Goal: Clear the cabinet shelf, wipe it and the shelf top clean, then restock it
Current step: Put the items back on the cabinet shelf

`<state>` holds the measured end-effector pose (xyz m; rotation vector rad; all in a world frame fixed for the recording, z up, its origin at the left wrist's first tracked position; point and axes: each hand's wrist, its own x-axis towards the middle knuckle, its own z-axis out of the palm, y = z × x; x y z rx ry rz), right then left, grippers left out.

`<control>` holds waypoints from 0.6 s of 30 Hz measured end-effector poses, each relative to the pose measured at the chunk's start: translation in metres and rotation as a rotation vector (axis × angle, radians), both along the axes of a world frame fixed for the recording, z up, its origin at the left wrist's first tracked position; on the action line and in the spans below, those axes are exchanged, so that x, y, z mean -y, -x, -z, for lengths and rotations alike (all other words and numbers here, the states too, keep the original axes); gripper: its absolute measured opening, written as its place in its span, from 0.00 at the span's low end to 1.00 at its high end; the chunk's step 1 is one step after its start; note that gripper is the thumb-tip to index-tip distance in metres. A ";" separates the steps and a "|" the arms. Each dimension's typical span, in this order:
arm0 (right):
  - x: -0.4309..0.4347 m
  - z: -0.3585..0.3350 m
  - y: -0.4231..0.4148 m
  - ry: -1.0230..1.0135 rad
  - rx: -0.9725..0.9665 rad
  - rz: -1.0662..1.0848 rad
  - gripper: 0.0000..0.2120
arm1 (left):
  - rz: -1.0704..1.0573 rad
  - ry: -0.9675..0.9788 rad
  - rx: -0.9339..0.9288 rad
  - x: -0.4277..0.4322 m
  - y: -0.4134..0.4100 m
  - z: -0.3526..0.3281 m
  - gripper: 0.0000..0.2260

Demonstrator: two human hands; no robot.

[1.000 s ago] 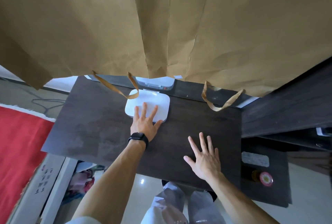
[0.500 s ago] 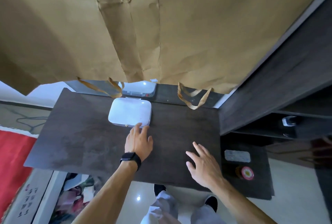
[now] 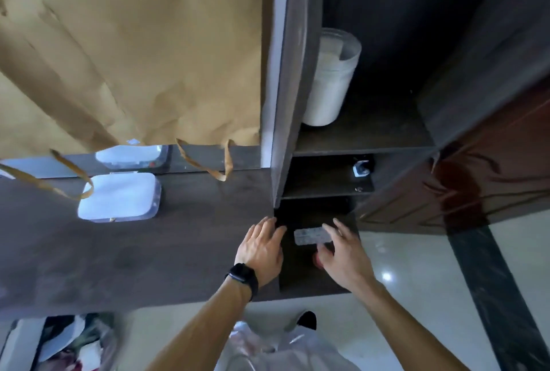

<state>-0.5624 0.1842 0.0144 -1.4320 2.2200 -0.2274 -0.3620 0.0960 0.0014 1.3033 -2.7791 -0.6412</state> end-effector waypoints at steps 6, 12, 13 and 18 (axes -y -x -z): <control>0.043 -0.023 0.072 0.135 -0.040 0.205 0.29 | 0.048 -0.002 0.104 0.014 0.090 -0.024 0.35; 0.080 -0.022 0.112 0.023 -0.046 0.152 0.34 | -0.051 -0.137 0.336 0.020 0.117 -0.007 0.40; 0.085 -0.020 0.117 -0.004 -0.046 0.142 0.34 | -0.059 -0.138 0.341 0.019 0.118 -0.005 0.41; 0.103 -0.021 0.122 0.003 -0.124 0.080 0.29 | -0.098 -0.131 0.338 0.023 0.116 -0.005 0.41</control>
